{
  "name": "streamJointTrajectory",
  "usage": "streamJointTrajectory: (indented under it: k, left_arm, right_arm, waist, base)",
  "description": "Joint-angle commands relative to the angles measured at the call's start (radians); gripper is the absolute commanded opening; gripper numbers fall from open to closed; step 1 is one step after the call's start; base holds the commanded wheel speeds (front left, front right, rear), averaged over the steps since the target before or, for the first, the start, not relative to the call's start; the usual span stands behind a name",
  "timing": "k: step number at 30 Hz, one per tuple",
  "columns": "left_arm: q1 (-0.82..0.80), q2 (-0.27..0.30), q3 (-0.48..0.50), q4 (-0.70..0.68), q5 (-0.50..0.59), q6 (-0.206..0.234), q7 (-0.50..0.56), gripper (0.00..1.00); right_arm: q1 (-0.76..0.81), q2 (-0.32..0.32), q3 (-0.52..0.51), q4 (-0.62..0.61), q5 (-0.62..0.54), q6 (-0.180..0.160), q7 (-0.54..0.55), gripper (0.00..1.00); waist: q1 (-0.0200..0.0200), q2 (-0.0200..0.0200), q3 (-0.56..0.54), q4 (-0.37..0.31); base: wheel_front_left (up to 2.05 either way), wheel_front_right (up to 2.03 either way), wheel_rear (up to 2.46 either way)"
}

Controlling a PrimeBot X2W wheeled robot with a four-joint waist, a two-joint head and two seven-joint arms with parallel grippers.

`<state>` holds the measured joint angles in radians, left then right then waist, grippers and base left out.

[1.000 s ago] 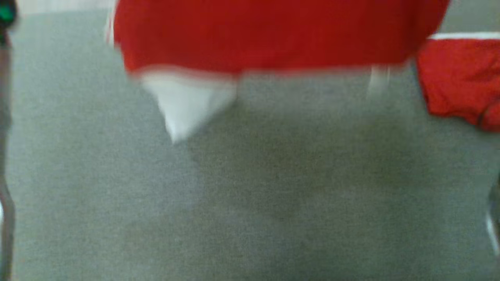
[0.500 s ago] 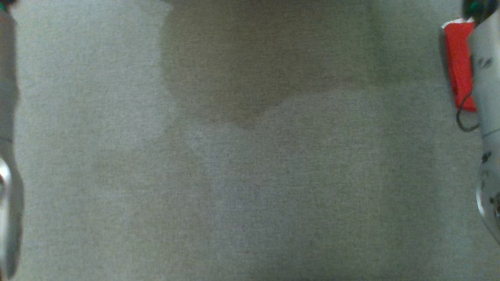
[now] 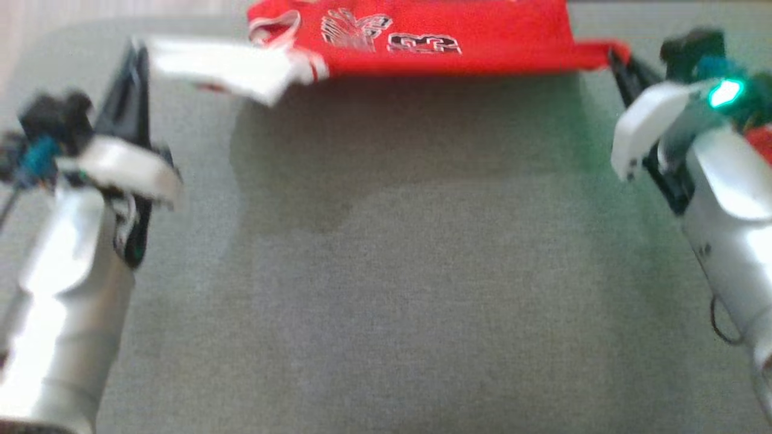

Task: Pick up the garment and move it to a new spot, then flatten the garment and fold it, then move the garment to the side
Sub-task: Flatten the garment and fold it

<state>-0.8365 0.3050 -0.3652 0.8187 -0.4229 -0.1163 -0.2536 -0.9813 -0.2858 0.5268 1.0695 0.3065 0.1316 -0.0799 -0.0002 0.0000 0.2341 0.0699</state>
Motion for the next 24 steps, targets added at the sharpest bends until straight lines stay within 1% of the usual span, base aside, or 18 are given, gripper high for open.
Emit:
streamJointTrajectory:
  k: [1,5,9,13,16,19,24]
  left_arm:
    - [0.009,0.068,0.015,-0.038,-0.008,-0.005,-0.003,0.00]
    - [0.117,0.098,-0.029,-0.082,-0.036,-0.012,0.053,0.00]
    - [0.225,0.137,-0.068,-0.177,-0.078,-0.014,0.118,0.00]
    - [0.334,0.188,-0.098,-0.302,-0.125,-0.014,0.188,0.00]
    - [0.414,0.231,-0.098,-0.393,-0.157,-0.014,0.233,0.00]
    - [0.494,0.264,-0.096,-0.498,-0.180,0.003,0.275,0.00]
    - [0.607,0.314,-0.081,-0.686,-0.202,0.066,0.335,0.00]
  right_arm:
    - [0.030,-0.031,0.052,-0.052,0.049,-0.001,0.024,0.00]
    - [0.120,-0.118,0.172,-0.145,0.176,-0.001,0.086,0.00]
    - [0.207,-0.204,0.262,-0.247,0.302,-0.001,0.141,0.00]
    - [0.291,-0.281,0.331,-0.348,0.414,-0.001,0.195,0.00]
    - [0.342,-0.330,0.364,-0.417,0.484,-0.001,0.229,0.00]
    - [0.383,-0.372,0.391,-0.485,0.535,-0.001,0.258,0.00]
    - [0.429,-0.429,0.421,-0.594,0.589,-0.001,0.302,0.00]
  waist:
    - [0.0002,0.0000,-0.066,0.007]
    - [0.0002,0.0000,-0.128,0.015]
    - [0.0002,0.0000,-0.186,0.024]
    - [0.0002,0.0000,-0.241,0.030]
    - [0.0002,0.0000,-0.274,0.030]
    - [0.0002,0.0000,-0.294,0.028]
    - [0.0002,0.0000,-0.304,0.018]
  base:
    - [0.00,0.00,0.00]
    - [0.00,0.00,0.00]
    - [0.00,0.00,0.00]
    - [0.00,0.00,0.00]
    - [0.00,0.00,0.00]
    - [0.00,0.00,0.00]
    - [0.00,0.00,0.00]
